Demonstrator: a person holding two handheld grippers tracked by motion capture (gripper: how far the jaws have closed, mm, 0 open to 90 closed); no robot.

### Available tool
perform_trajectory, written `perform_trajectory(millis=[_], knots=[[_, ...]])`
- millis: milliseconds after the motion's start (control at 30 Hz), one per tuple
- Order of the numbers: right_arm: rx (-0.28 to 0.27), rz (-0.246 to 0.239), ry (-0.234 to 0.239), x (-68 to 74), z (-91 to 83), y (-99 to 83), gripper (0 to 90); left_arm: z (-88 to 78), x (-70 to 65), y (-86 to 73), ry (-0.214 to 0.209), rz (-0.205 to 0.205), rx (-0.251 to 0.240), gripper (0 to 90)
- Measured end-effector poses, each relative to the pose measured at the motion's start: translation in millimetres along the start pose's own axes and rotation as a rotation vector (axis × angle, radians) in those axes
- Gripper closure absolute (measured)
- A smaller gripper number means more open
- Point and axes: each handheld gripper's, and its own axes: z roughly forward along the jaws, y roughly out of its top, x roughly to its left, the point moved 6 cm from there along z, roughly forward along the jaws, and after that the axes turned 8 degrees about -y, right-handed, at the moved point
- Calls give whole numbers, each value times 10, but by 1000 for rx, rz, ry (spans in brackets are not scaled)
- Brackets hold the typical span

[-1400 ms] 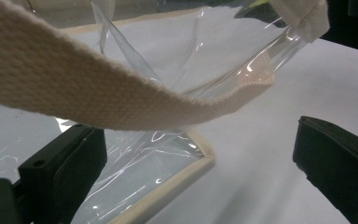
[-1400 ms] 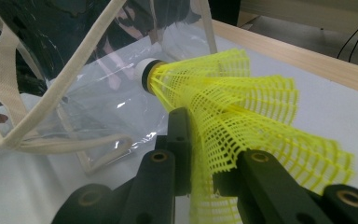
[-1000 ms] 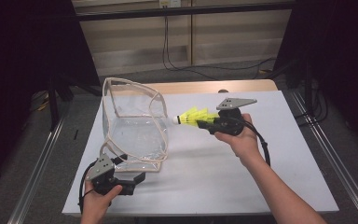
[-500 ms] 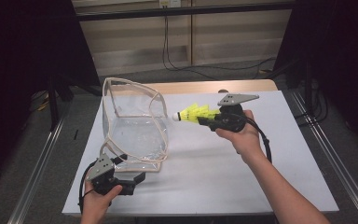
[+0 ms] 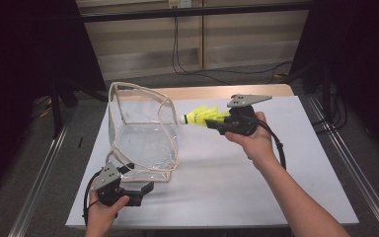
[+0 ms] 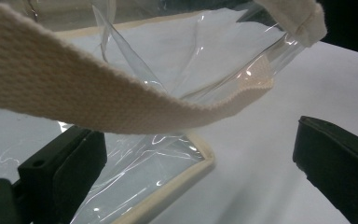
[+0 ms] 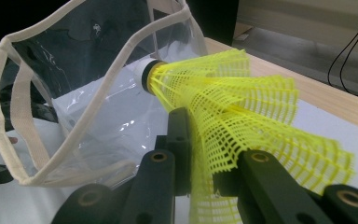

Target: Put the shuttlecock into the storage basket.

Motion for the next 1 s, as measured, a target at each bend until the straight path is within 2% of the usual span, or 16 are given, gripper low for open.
perform_trajectory(millis=[1000], knots=[[1, -33, 16, 150, 44, 192, 802, -2, -1, 0, 2, 1, -2, 28]])
